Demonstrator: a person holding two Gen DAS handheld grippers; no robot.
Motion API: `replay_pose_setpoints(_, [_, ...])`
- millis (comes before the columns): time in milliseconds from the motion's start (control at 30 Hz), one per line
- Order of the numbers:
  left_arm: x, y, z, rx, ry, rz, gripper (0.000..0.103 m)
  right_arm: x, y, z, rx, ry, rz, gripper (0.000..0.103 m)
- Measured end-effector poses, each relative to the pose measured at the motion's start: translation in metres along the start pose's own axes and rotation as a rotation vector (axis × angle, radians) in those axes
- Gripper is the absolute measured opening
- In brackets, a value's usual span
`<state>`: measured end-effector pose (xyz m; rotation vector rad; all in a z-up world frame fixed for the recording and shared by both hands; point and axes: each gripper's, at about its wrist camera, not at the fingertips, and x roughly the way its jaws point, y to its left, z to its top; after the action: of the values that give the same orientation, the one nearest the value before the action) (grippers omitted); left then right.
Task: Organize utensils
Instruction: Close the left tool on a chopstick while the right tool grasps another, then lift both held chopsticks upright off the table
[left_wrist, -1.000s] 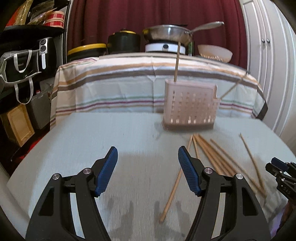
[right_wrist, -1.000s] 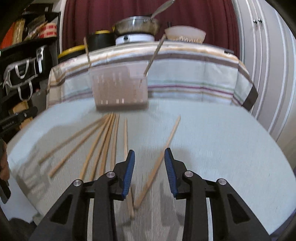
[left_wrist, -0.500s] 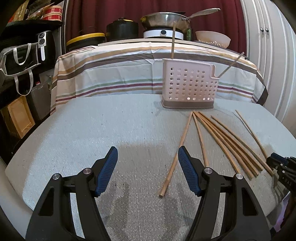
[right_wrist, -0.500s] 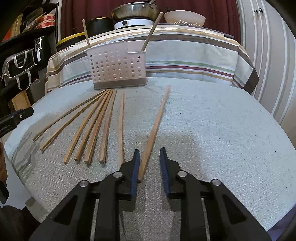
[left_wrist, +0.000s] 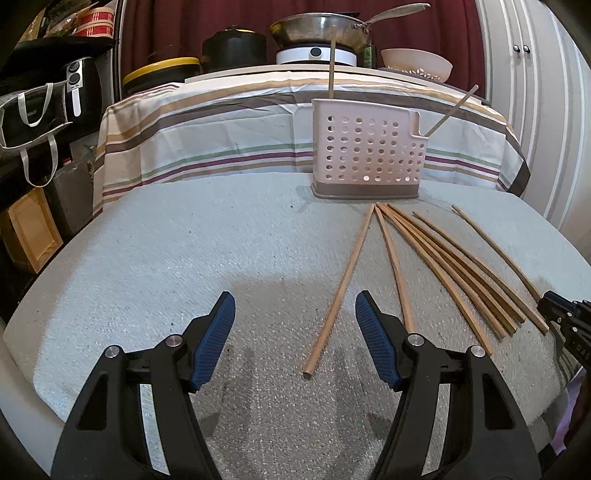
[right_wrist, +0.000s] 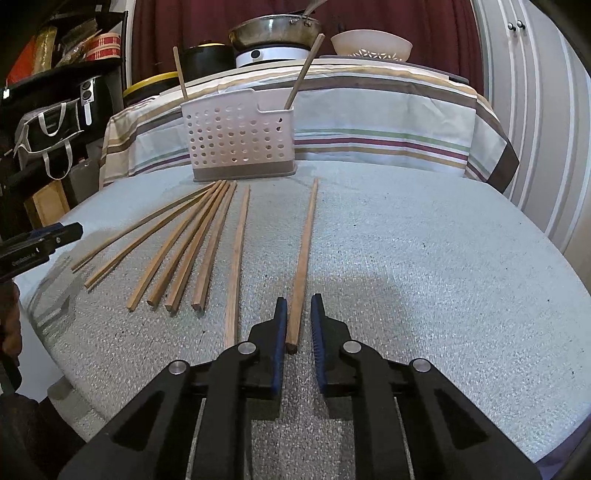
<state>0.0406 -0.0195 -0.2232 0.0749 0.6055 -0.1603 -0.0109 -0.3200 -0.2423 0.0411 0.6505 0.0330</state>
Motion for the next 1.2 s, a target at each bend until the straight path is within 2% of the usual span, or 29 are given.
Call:
replay_pose_setpoints(267, [0.006,-0.005,-0.008,0.02,0.016,-0.043,0.056,-0.002,0.001,-0.002,0.0,-0.015,0.013,0.01])
replay_pose_setpoints(533, [0.023,0.0,-0.015,0.004,0.075,-0.091,0.036,-0.001,0.002,-0.002,-0.001,-0.015,0.012,0.01])
replay_pose_setpoints(600, [0.023,-0.001,-0.017,0.017,0.069,-0.09,0.034,-0.001,0.002,-0.002,-0.001,-0.016,0.012,0.01])
replay_pose_setpoints(700, [0.021,-0.003,-0.019,0.038,0.06,-0.094,0.021,-0.002,0.002,-0.002,0.001,-0.018,0.014,0.01])
replay_pose_setpoints(833, [0.019,-0.005,-0.021,0.051,0.048,-0.109,0.012,-0.002,0.001,-0.001,0.005,-0.019,0.017,0.009])
replay_pose_setpoints(1000, [0.018,-0.008,-0.022,0.067,0.043,-0.107,0.006,-0.002,0.0,-0.001,0.014,-0.02,0.026,0.007])
replay_pose_setpoints(1200, [0.013,-0.007,-0.021,0.076,0.028,-0.089,0.006,-0.005,-0.001,-0.001,0.018,-0.028,0.026,0.007])
